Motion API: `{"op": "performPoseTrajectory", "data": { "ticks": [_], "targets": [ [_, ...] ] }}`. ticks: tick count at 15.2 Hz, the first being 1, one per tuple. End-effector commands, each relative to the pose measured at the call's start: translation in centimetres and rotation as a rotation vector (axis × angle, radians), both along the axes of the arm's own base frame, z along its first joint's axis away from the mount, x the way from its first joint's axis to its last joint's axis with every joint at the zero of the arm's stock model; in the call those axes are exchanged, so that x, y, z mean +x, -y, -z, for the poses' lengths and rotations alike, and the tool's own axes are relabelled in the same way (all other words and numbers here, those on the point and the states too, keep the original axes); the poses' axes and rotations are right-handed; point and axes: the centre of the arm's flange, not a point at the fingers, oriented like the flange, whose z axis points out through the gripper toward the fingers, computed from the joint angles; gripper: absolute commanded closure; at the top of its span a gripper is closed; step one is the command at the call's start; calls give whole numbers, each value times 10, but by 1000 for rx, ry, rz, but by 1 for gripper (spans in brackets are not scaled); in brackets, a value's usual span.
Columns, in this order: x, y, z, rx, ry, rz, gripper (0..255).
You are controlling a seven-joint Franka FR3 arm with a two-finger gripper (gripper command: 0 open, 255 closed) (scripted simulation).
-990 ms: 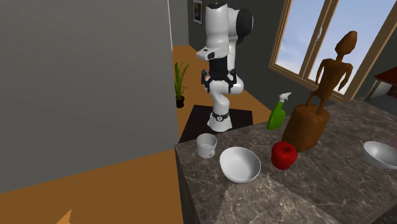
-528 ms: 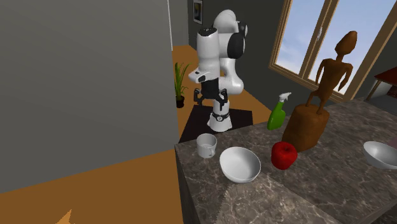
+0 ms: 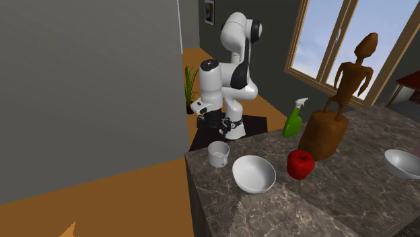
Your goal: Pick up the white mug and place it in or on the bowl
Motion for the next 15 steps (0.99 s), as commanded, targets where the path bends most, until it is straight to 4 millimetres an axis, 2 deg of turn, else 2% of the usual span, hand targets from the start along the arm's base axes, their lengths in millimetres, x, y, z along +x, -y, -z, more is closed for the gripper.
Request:
{"op": "performPoseTrajectory", "data": {
  "ticks": [1,4,11,15],
  "targets": [
    [6,11,22,-5,-7,6,0],
    [15,23,53,-12,-17,15,0],
    [13,21,90,-12,-17,15,0],
    [13,20,93,-12,-17,15,0]
  ]
}}
